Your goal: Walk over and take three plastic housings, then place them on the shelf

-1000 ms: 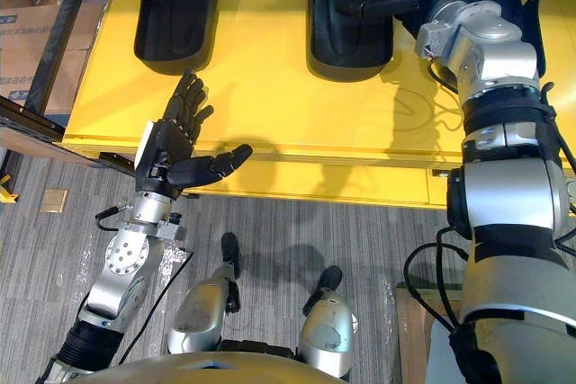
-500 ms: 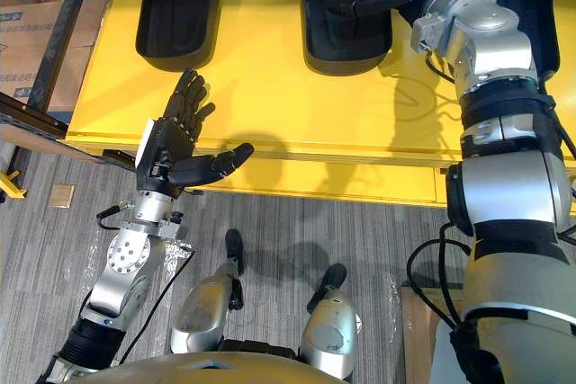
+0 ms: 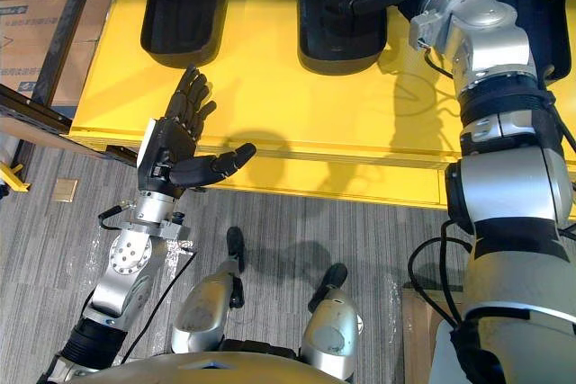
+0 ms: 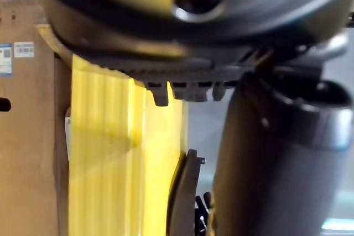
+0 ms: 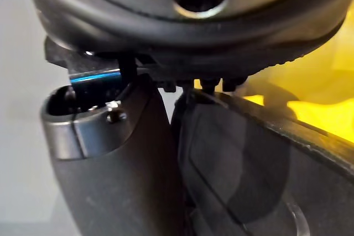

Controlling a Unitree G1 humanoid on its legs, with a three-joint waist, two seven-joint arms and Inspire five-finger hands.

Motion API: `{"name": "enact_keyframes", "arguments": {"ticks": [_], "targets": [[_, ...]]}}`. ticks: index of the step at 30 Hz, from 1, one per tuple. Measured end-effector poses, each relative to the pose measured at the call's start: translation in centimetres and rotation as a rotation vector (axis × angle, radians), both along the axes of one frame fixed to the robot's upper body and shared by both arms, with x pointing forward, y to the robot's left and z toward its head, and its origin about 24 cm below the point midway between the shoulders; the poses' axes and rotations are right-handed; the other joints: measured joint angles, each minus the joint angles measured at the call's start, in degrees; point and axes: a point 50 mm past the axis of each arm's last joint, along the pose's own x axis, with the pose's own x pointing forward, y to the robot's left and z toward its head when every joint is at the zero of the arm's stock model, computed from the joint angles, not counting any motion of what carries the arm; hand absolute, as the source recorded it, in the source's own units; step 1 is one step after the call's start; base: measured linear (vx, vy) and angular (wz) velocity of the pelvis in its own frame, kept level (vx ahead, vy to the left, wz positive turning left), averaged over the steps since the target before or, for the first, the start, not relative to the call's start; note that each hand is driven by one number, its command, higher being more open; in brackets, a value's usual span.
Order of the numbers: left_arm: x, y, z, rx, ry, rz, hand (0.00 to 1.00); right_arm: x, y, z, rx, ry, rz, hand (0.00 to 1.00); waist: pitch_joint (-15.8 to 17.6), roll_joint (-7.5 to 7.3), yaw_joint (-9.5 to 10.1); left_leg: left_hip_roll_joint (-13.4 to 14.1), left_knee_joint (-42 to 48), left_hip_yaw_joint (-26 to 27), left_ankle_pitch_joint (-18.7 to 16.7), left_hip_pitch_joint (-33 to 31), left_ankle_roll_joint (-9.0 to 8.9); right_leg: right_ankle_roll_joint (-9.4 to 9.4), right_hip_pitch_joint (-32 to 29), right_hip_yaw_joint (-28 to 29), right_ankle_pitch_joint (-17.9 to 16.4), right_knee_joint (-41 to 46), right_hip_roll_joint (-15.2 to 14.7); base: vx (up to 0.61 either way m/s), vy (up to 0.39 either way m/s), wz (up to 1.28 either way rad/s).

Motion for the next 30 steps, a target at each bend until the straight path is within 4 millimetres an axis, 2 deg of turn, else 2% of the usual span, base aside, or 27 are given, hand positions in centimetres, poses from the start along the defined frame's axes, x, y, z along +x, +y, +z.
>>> {"name": "enact_keyframes", "arguments": {"ticks": [7, 11, 14, 16, 19, 21, 22, 24, 25, 26, 28, 30], "targets": [[0.0, 0.1, -0.1, 0.000, 0.009, 0.007, 1.00, -0.1, -0.1, 0.7, -0.003, -0.048, -0.053, 1.00, 0.00, 0.00, -0.32, 0.09, -0.14, 0.05, 0.11, 0.67, 0.00, 0.01, 0.63, 0.04, 0.02, 0.00, 0.07, -0.01, -0.010, 0.00], [-0.3, 0.4, -0.5, 0.001, 0.025, 0.031, 1.00, -0.5, 0.4, 2.3, -0.037, -0.168, -0.061, 1.00, 0.00, -0.01, -0.64, 0.90, -0.21, 0.76, -0.13, 1.52, -0.28, 0.16, 1.84, 0.46, 0.79, -1.90, 1.21, -0.02, -0.042, -0.10], [-0.6, 0.8, -0.8, -0.015, 0.029, 0.067, 1.00, -2.1, 1.0, 5.6, -0.070, -0.350, -0.038, 1.00, 0.00, -0.01, -0.83, 1.37, -0.21, 1.74, -0.35, 2.02, -0.54, 0.21, 2.29, 1.14, 1.74, -3.71, 2.12, 0.00, -0.042, -0.17], [-0.9, 1.1, -1.0, -0.027, 0.029, 0.093, 1.00, -4.4, 1.5, 8.8, -0.069, -0.547, -0.017, 1.00, -0.01, -0.01, -1.40, 1.18, -0.21, 3.00, -0.33, 2.64, -0.53, 0.45, 2.42, 1.92, 2.00, -4.06, 2.00, 0.03, -0.014, -0.15], [-1.1, 1.5, -1.2, -0.032, 0.039, 0.120, 1.00, -7.1, 1.4, 10.6, -0.051, -0.714, -0.004, 1.00, -0.21, -0.20, -2.06, 0.95, -0.23, 5.07, -0.32, 4.23, -0.53, 0.79, 4.56, 2.19, 2.88, -6.19, 2.17, 0.03, -0.001, -0.11], [-1.7, 2.4, -2.1, -0.033, 0.078, 0.165, 1.00, -9.0, 1.2, 9.3, -0.024, -0.804, 0.031, 1.00, -3.25, -1.50, -3.18, 0.83, -0.26, 6.72, -0.35, 4.29, -0.55, 1.13, 5.18, 2.57, 3.91, -8.64, 2.57, 0.05, 0.002, -0.12], [-1.8, 2.6, -2.2, -0.033, 0.085, 0.175, 1.00, -9.3, 1.0, 8.5, -0.020, -0.806, 0.028, 1.00, -4.07, -1.83, -3.52, 0.82, -0.27, 6.95, -0.36, 4.32, -0.56, 1.20, 5.53, 2.52, 4.14, -9.31, 2.72, 0.07, -0.014, -0.08], [-2.0, 3.4, -2.4, -0.029, 0.091, 0.203, 1.00, -9.5, -0.3, 4.5, -0.027, -0.743, -0.002, 1.00, -6.15, -3.02, -4.54, 0.92, -0.29, 8.10, -0.82, 5.94, -1.09, 1.26, 7.53, 2.60, 4.43, -10.74, 3.11, 0.05, -0.016, -0.08], [-2.0, 3.5, -2.4, -0.027, 0.090, 0.205, 1.00, -9.5, -0.7, 3.2, -0.039, -0.711, -0.016, 1.00, -6.92, -3.07, -4.72, 1.07, -0.30, 8.60, -1.24, 6.28, -1.32, 1.30, 7.86, 2.73, 4.46, -11.01, 3.26, 0.00, 0.005, -0.12], [-2.0, 3.6, -2.2, -0.024, 0.084, 0.206, 1.00, -9.5, -1.3, 0.8, -0.046, -0.650, -0.036, 1.00, -8.63, -3.13, -5.13, 1.25, -0.31, 9.29, -2.02, 6.32, -1.23, 1.39, 8.10, 2.75, 4.52, -11.71, 3.51, -0.01, 0.015, -0.16], [-2.1, 4.1, -1.2, -0.026, 0.041, 0.214, 1.00, -10.0, -1.7, -2.3, -0.024, -0.576, -0.046, 1.00, -9.69, -3.32, -5.79, 1.56, -0.31, 11.03, -2.85, 7.20, -1.42, 1.78, 8.44, 3.88, 5.29, -13.32, 3.99, -0.01, 0.021, -0.32], [-2.3, 4.5, -0.1, -0.051, -0.002, 0.214, 1.00, -10.8, -1.8, -4.6, 0.017, -0.533, -0.053, 1.00, -10.29, -3.50, -6.57, 1.76, -0.31, 12.03, -2.94, 7.75, -1.47, 2.01, 9.02, 4.28, 6.13, -14.91, 4.34, 0.00, 0.006, -0.33]]}}
